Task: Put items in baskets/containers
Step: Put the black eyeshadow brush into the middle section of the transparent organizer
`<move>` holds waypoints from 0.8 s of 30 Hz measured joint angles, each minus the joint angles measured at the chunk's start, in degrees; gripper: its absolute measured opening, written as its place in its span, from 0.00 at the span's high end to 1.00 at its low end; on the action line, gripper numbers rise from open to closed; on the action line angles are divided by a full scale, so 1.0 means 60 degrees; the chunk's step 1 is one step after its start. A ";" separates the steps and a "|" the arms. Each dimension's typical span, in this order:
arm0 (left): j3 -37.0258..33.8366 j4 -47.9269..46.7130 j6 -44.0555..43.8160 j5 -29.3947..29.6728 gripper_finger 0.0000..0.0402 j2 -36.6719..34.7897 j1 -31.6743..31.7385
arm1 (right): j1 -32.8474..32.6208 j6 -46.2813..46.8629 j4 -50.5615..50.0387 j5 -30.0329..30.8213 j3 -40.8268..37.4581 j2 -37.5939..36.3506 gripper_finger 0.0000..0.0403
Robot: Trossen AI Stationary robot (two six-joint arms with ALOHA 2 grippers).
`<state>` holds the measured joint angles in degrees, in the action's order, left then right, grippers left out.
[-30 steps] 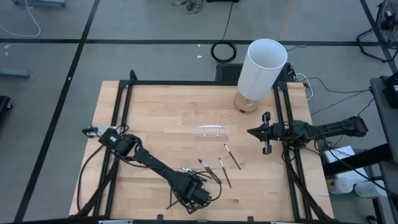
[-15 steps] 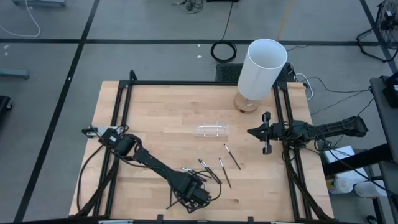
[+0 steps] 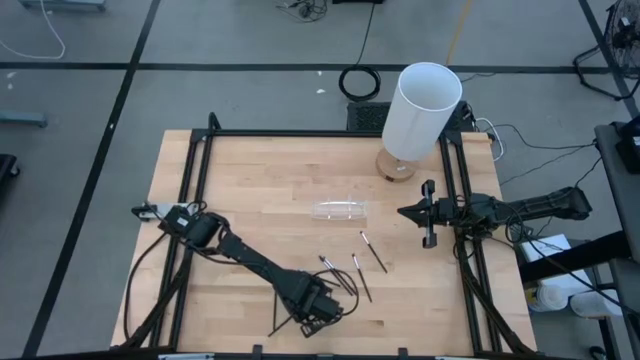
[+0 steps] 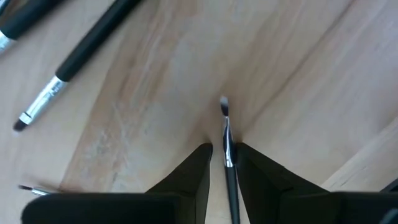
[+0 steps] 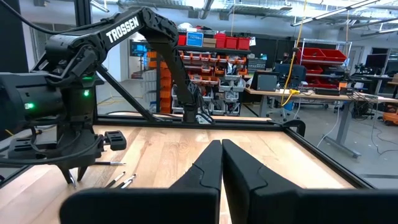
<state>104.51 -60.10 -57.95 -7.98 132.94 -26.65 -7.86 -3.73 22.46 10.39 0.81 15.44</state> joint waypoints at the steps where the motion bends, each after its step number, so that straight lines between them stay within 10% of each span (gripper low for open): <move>1: 0.0000 0.0005 0.0050 0.0012 0.78 0.0000 0.0015 | 0.0002 -0.0005 0.0004 0.0000 -0.0003 0.0000 1.00; 24: 0.0000 0.0428 -0.2128 -0.0497 0.78 0.0361 0.0082 | 0.0000 -0.0015 0.0004 0.0000 -0.0002 0.0000 1.00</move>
<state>104.51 -57.54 -70.72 -10.96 135.11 -26.16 -7.86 -3.81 22.48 10.39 0.80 15.44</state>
